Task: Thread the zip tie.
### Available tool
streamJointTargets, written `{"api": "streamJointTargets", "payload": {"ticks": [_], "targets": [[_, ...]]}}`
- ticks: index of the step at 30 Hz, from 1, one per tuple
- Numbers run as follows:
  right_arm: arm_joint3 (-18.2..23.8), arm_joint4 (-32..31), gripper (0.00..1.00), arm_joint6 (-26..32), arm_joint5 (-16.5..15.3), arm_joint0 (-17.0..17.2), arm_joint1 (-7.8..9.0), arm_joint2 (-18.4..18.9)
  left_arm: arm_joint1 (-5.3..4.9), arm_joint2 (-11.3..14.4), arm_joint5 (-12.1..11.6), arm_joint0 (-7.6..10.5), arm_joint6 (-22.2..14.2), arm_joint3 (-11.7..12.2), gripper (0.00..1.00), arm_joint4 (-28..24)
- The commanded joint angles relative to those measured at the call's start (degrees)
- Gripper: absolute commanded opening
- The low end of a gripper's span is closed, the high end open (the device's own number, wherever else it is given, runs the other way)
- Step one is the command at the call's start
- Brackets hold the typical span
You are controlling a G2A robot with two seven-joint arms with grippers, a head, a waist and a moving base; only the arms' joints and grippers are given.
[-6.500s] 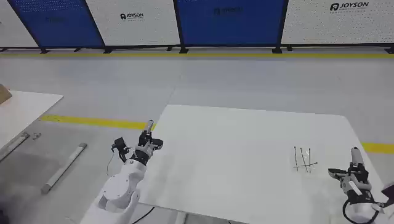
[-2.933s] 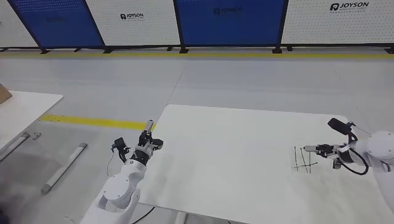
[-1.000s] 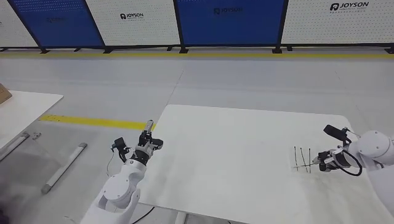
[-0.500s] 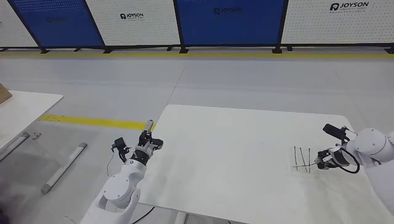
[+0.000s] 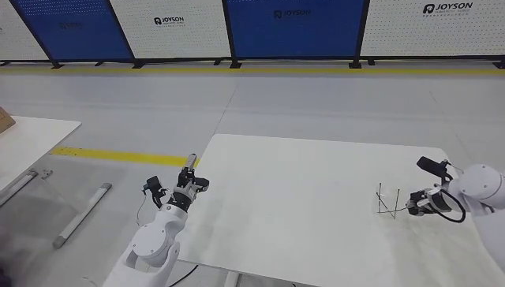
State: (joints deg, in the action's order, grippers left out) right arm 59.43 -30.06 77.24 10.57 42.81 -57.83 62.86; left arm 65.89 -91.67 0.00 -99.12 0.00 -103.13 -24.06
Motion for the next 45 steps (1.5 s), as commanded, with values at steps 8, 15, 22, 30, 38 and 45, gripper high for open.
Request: {"api": "streamJointTargets", "payload": {"ticks": [8,15,22,30,38,45], "targets": [[6.75,0.89,0.00,-0.68,-0.07,4.80,2.31,6.76,0.00,0.00,0.00,0.00,0.00,0.00,1.00,0.00],[13.68,1.33,0.00,-1.05,1.02,10.59,4.32,13.67,0.00,0.00,0.00,0.00,0.00,0.00,1.00,0.00],[17.48,5.72,0.00,-0.64,-1.70,15.46,5.40,18.93,0.00,0.00,0.00,0.00,0.00,0.00,1.00,0.00],[17.48,5.72,0.00,-0.64,-1.70,15.46,5.40,18.93,0.00,0.00,0.00,0.00,0.00,0.00,1.00,0.00],[23.64,12.74,0.00,-6.66,-9.61,21.37,6.15,25.06,0.00,0.00,0.00,0.00,0.00,0.00,1.00,0.00],[29.45,18.25,0.00,-3.95,-19.72,27.89,6.91,28.37,0.00,0.00,0.00,0.00,0.00,0.00,1.00,0.00]]}}
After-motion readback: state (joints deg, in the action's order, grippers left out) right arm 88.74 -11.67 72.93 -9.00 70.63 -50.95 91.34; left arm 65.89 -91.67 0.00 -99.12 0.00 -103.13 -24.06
